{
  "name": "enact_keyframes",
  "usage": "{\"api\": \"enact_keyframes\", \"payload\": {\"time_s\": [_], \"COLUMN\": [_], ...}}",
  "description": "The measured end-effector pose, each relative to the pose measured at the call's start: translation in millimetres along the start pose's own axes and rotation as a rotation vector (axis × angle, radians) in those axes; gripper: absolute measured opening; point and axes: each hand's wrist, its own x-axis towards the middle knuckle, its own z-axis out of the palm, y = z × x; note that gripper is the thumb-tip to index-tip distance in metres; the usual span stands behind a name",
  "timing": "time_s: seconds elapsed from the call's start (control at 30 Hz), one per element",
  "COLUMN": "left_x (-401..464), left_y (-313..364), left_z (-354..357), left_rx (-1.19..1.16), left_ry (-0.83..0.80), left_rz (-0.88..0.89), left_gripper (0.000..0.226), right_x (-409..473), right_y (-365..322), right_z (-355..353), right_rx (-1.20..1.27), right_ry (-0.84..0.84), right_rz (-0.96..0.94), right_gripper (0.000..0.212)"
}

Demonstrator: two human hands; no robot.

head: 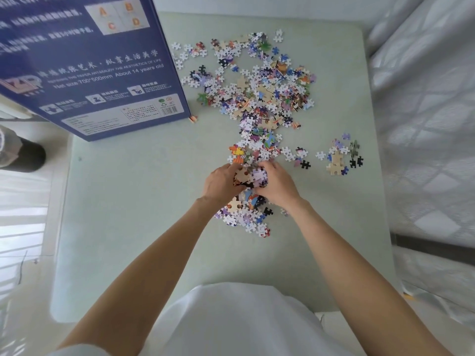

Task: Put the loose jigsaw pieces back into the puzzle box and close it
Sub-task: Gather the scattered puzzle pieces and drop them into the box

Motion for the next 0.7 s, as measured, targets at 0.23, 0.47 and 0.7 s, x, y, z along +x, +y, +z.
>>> {"api": "enact_keyframes", "payload": {"time_s": [0.23,0.47,0.7], "left_x": [-1,2,3], "left_y": [0,-7,-10], "left_z": [-8,-10,-14], "left_rx": [-0.085,-0.198,-0.23], "left_ry": [-0.009,-0.016,-0.036], "left_rz": [0.023,-0.07,-0.111], "left_gripper": [0.05,0.035,0.032], "right_x": [1,1,-2], "right_y": [-10,-4,0], "right_z": [-6,-11,-13], "right_rx": [0.067,0.088,0.061], "right_ry": [0.016,0.029,0.072], "right_rz": [0.018,0.022,0.066], "right_gripper": [0.058,0.055,0.049]}}
